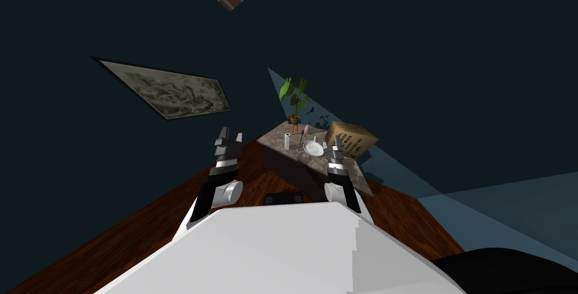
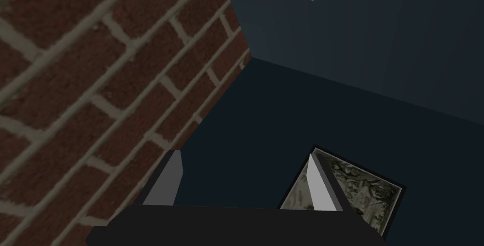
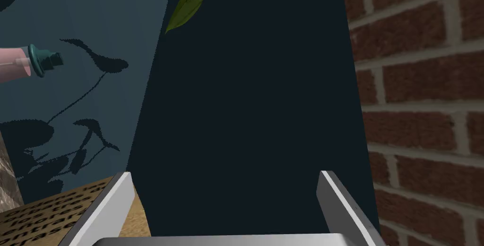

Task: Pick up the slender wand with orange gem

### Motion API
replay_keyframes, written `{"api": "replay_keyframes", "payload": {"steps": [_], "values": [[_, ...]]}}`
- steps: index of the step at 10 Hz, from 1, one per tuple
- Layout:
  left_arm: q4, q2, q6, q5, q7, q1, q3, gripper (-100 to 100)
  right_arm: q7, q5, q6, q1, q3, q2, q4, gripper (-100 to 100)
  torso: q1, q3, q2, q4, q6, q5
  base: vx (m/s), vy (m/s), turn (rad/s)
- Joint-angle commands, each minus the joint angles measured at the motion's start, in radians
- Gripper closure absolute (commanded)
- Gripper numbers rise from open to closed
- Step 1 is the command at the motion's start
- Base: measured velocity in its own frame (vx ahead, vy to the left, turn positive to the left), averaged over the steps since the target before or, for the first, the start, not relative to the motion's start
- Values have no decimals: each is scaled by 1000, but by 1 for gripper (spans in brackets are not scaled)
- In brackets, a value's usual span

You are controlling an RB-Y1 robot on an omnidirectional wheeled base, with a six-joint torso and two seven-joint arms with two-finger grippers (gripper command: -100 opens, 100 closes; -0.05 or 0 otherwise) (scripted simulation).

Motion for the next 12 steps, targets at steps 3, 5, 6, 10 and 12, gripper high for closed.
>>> {"api": "replay_keyframes", "payload": {"steps": [3, 5, 6, 10, 12], "values": [[0, 0, 0, 0, 0, 0, 0, 0, 47, 45, 23, 4, -22, -87, 27, -100, 3, -1, -2, 0, 0, 1, 42, 67, -22], [0, 0, 0, 0, 0, 0, 0, 0, 89, 86, 44, 7, -42, -118, 52, -100, 8, -3, -5, -1, 0, 2, 81, 137, -40], [0, 0, 0, 0, 0, 0, 0, 0, 104, 100, 51, 8, -49, -127, 61, -100, 9, -3, -6, -1, 0, 2, 115, 144, -38], [0, 0, 0, 0, 0, 0, 0, 0, 193, 186, 95, 14, -91, -179, 118, -100, 10, -3, -4, -1, 0, 2, 67, 152, -38], [0, 0, 0, 0, 0, 0, 0, 0, 232, 223, 115, 17, -110, -205, 144, -100, 10, -3, -5, -1, 0, 2, 83, 141, -36]]}}
